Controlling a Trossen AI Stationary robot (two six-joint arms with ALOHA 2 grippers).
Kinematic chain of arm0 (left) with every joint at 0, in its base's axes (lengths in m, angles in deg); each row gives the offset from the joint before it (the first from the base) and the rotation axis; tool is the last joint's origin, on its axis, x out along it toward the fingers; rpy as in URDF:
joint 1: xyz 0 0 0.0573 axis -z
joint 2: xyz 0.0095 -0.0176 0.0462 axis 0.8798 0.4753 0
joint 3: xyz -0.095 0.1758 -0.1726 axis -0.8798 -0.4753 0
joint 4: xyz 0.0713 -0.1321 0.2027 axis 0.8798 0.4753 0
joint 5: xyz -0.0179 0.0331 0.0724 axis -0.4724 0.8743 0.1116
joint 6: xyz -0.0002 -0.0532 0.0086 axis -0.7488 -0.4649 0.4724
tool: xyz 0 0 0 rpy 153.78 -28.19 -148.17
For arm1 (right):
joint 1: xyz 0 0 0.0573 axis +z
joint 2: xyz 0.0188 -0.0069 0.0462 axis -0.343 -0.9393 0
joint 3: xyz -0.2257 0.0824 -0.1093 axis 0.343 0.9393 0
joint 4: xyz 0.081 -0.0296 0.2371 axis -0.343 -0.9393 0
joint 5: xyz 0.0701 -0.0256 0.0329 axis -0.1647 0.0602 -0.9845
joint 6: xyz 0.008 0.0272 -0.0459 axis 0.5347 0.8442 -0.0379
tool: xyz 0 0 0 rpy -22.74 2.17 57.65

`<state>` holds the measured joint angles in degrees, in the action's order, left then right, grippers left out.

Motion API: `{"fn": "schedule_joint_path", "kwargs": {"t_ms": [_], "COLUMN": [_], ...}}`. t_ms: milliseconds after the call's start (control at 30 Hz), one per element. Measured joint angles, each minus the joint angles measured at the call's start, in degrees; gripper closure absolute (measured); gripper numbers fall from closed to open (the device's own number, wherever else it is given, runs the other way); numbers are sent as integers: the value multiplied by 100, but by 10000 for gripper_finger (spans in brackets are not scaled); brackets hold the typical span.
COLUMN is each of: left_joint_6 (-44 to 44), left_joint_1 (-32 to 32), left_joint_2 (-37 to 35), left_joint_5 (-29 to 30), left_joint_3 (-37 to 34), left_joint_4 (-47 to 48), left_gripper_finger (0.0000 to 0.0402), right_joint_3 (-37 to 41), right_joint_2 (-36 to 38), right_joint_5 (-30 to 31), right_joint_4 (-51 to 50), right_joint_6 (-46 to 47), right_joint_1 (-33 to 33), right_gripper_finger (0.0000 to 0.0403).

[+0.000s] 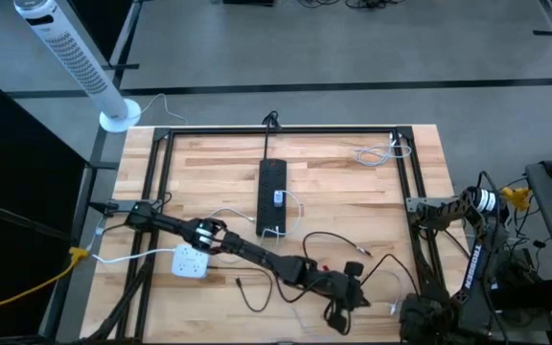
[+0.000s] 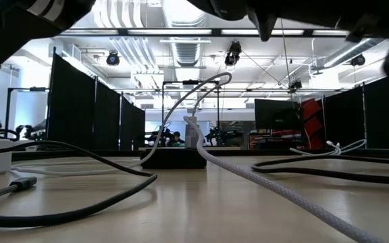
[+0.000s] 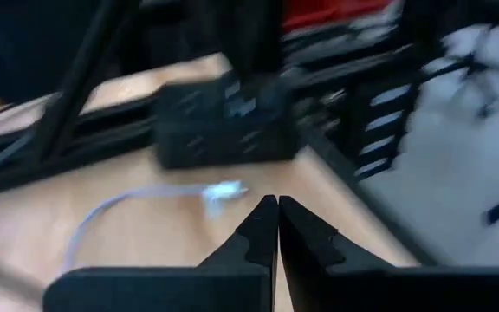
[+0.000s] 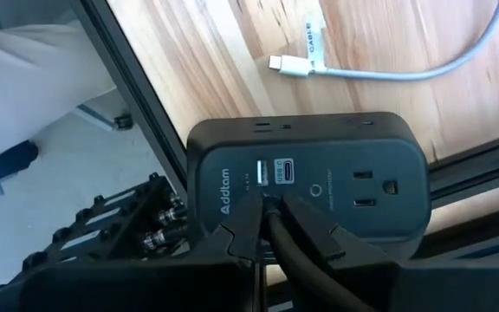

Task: Insert USB
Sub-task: Insert the black charger cable into the bottom black outlet extension

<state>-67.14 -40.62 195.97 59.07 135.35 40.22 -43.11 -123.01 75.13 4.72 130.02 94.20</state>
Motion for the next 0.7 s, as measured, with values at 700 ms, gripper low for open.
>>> {"fn": "schedule_joint_path", "kwargs": {"t_ms": [700], "left_joint_6": [2], "left_joint_1": [-90], "left_joint_2": [48], "left_joint_5": [-149], "left_joint_3": [2], "left_joint_4": [-137], "left_gripper_finger": [402], "right_joint_3": [-159], "right_joint_2": [3], "right_joint_5": [-161], "right_joint_4": [-548], "right_joint_6": [-248], "right_joint_1": [14], "right_gripper_finger": [386]}}
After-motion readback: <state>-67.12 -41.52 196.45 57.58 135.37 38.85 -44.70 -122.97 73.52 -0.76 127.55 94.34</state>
